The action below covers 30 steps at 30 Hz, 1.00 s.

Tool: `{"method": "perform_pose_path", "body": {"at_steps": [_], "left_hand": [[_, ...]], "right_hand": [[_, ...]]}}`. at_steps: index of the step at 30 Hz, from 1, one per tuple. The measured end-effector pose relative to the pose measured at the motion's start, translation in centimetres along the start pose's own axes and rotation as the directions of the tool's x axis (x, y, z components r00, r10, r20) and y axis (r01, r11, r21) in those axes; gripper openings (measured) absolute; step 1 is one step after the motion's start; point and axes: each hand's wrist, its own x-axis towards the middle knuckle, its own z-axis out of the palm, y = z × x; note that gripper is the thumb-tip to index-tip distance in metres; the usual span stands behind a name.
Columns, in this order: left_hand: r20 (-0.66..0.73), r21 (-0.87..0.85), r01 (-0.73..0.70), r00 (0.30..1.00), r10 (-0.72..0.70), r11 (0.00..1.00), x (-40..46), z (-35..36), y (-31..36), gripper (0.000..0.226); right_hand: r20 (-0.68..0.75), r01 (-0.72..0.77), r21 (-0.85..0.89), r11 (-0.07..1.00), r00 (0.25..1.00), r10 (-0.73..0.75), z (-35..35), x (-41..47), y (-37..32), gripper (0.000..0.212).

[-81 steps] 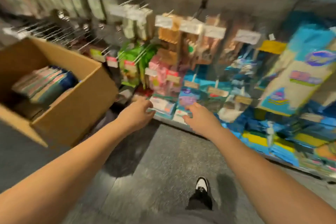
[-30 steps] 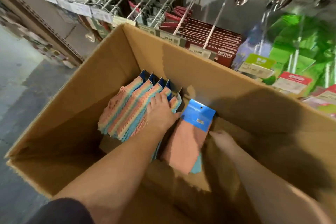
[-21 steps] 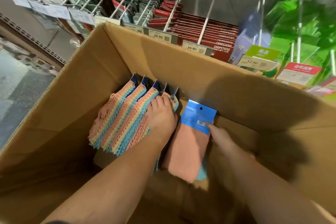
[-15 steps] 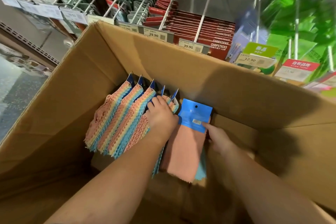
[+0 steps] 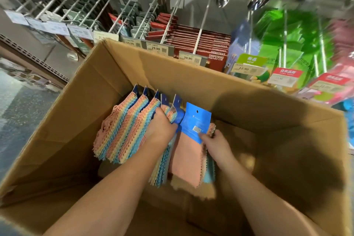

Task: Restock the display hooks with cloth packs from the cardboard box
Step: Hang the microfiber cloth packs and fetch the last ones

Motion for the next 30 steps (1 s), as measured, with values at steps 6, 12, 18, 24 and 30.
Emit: {"method": "perform_pose_path", "body": {"at_steps": [6,12,18,24,30], "left_hand": [[-0.175,-0.393,-0.200,0.974,0.141,0.898,-11.1,-6.1,3.5,0.053],[-0.383,-0.526,-0.350,0.911,0.151,0.776,-22.0,-9.8,9.9,0.057],[-0.454,-0.457,-0.535,0.827,0.330,0.711,-32.6,-8.7,17.9,0.055],[-0.453,-0.406,-0.606,0.784,0.425,0.684,-42.9,-2.7,26.1,0.052],[-0.377,-0.412,-0.696,0.718,0.585,0.589,-52.5,4.9,34.1,0.057]], "right_hand": [[-0.272,0.258,0.009,0.966,0.930,-0.246,-7.0,-10.4,-4.1,0.022],[-0.491,0.508,-0.067,0.859,0.732,-0.472,-15.2,-18.8,-8.1,0.028],[-0.436,0.606,-0.068,0.793,0.696,-0.570,-23.5,-25.8,-8.2,0.059],[-0.294,0.811,-0.009,0.584,0.557,-0.777,-37.2,-30.1,-1.5,0.010],[-0.496,0.818,-0.048,0.573,0.479,-0.725,-52.9,-32.8,6.9,0.039]]}}
